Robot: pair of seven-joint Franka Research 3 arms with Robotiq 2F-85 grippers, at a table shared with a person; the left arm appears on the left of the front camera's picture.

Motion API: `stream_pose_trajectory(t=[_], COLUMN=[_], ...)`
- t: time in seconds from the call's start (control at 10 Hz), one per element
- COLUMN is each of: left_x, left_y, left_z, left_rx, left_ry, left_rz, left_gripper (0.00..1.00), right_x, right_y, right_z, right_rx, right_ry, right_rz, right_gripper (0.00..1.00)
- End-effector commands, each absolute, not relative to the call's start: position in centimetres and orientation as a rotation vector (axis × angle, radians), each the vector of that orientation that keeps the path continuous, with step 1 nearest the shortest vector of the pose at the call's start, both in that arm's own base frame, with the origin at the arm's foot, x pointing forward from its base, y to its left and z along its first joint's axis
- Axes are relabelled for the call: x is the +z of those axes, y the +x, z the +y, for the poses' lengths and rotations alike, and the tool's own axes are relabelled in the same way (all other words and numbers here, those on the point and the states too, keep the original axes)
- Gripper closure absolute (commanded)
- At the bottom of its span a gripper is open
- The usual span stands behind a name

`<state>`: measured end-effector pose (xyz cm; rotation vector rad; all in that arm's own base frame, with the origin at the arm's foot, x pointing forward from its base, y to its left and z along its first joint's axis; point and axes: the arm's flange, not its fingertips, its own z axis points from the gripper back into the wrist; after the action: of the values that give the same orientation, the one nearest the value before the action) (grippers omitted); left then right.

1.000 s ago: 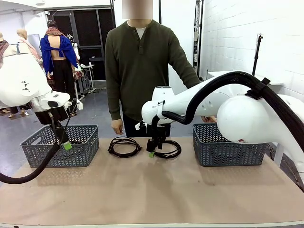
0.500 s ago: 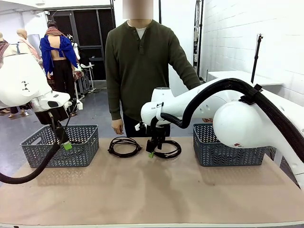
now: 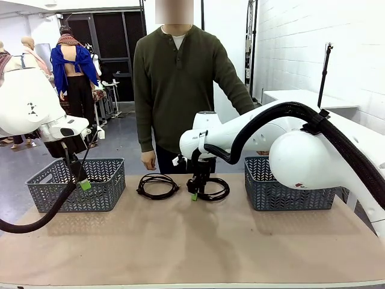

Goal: Organize the cables according to human instructions.
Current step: Pick up a bundle of cables and place it in the basket indicated by the human.

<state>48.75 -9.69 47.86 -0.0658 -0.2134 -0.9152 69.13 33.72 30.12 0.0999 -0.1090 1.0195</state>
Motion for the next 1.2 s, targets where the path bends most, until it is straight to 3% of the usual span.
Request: stream_pose_trajectory(t=[0.0,0.1,0.7,1.1], left_x=[48.0,48.0,48.0,48.0], left_y=[48.7,48.7,48.7,48.7], left_z=[-9.7,-9.7,-9.7,-9.7], left_rx=[-0.914,-0.914,-0.914,-0.914], left_ry=[-0.064,-0.064,-0.064,-0.064], left_rz=[-0.208,-0.208,-0.208,-0.208], left_gripper=[0.0,0.0,0.0,0.0], right_x=[30.3,30.4,31.5,38.8], right_y=[70.1,70.1,69.4,67.3], right_z=[34.7,34.8,34.7,33.9], right_rx=[1.001,1.005,0.937,0.992], right_ry=[0.092,0.092,0.095,0.045], right_rz=[-0.101,-0.108,-0.103,-0.108], right_gripper=[0.92,1.0,1.0,1.0])
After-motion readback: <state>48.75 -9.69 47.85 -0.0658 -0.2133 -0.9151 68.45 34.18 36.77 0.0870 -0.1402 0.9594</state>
